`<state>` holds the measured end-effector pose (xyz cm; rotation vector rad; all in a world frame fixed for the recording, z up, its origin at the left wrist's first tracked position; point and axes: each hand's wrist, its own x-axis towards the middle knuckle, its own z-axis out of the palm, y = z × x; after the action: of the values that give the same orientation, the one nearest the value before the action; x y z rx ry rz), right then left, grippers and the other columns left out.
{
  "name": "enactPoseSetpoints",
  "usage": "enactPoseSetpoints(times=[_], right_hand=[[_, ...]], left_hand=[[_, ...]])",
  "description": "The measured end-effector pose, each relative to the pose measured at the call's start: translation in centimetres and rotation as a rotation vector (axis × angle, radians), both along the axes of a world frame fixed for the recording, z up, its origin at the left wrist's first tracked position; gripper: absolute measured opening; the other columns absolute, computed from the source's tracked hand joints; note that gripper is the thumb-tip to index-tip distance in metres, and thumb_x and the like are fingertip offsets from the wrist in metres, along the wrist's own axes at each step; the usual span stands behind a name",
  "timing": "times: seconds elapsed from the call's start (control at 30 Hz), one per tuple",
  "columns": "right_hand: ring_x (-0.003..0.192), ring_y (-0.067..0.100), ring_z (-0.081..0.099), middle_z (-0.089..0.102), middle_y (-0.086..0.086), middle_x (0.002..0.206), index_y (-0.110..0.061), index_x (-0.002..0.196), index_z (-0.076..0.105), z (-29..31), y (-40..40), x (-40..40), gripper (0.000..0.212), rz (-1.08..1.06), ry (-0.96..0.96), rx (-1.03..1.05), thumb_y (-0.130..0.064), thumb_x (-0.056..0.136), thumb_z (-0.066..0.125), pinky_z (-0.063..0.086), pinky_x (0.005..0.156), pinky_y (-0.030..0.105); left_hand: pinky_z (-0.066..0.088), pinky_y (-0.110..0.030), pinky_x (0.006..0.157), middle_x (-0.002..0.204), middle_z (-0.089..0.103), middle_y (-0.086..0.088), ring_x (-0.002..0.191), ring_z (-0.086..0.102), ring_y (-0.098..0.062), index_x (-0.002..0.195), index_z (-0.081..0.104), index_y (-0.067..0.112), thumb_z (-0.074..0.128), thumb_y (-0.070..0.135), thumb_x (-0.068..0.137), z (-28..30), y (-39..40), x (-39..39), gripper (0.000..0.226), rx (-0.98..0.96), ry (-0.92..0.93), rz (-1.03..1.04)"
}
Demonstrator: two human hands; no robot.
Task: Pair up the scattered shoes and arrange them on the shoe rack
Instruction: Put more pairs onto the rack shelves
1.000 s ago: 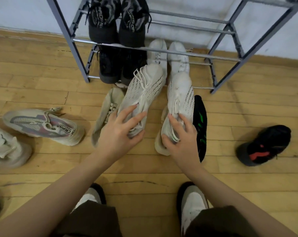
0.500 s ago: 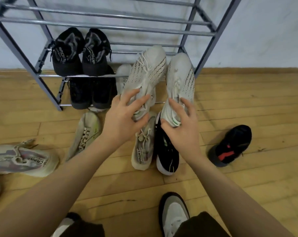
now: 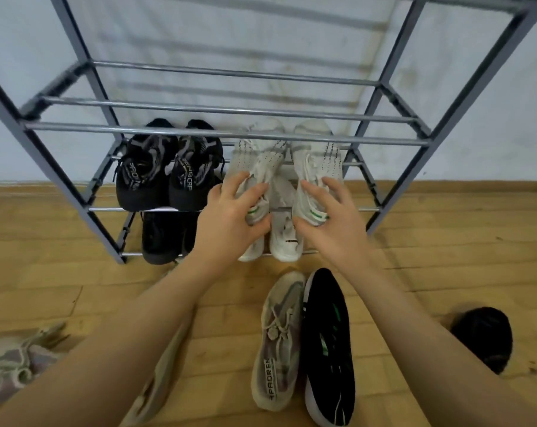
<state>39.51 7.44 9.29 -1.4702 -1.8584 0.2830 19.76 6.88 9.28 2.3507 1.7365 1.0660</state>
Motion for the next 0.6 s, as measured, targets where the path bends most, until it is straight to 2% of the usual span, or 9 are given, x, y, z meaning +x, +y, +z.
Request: enactPoseSetpoints(times=[0.13,0.23,0.3,0.4,0.5,0.6], right_hand=[[0.131,0.029,0.034,0.030,-0.001,0.146,-0.041,0.130,0.048,-1.5,3.6,-0.5,0.060,-0.004,-0.032,-0.097,-0.033,0.074,0.070,0.045,0.094,0.047],[0.138,0.029,0.025,0.021,0.001,0.152,-0.044,0.134,0.042,-2.9,4.3,-0.6,0.062,-0.007,-0.075,-0.176,-0.037,0.077,0.068,0.042,0.099,0.049],[0.139,0.031,0.022,0.017,0.006,0.154,-0.043,0.138,0.034,-3.4,3.6,-0.7,0.068,-0.047,-0.096,-0.132,-0.040,0.079,0.066,0.045,0.096,0.051],[0.135,0.038,0.029,0.016,0.016,0.153,-0.041,0.143,0.017,-3.9,2.1,-0.9,0.079,-0.119,-0.136,-0.050,-0.048,0.080,0.064,0.050,0.088,0.052],[0.138,0.040,0.024,0.012,0.019,0.154,-0.043,0.145,0.014,-4.4,1.5,-1.2,0.077,-0.095,-0.081,-0.075,-0.045,0.085,0.061,0.041,0.099,0.052],[0.138,0.041,0.021,0.011,0.020,0.155,-0.047,0.144,0.012,-4.4,1.8,-1.7,0.070,-0.057,-0.066,-0.044,-0.040,0.090,0.056,0.033,0.107,0.051]], left_hand=[[0.053,-0.049,0.067,0.134,0.044,-0.015,0.106,0.048,-0.046,0.123,0.056,0.021,0.068,0.038,0.076,-1.3,2.6,0.4,0.051,-0.078,0.051,0.058],[0.050,-0.051,0.072,0.139,0.037,-0.017,0.109,0.045,-0.048,0.127,0.052,0.022,0.069,0.037,0.077,-2.2,3.0,1.1,0.055,-0.152,0.070,0.112],[0.050,-0.054,0.075,0.141,0.034,-0.018,0.114,0.042,-0.048,0.130,0.049,0.024,0.067,0.037,0.078,-2.3,2.8,1.4,0.057,-0.155,0.055,0.129],[0.047,-0.051,0.081,0.144,0.028,-0.012,0.121,0.035,-0.044,0.136,0.038,0.031,0.066,0.039,0.078,-1.9,2.3,1.1,0.065,-0.215,0.084,0.137],[0.047,-0.048,0.081,0.144,0.030,-0.004,0.123,0.037,-0.040,0.139,0.034,0.036,0.066,0.039,0.079,-1.6,2.1,0.1,0.068,-0.243,0.116,0.057],[0.050,-0.051,0.081,0.144,0.038,-0.001,0.120,0.042,-0.042,0.135,0.044,0.035,0.068,0.037,0.080,-1.5,2.4,-0.9,0.060,-0.189,0.121,-0.042]])
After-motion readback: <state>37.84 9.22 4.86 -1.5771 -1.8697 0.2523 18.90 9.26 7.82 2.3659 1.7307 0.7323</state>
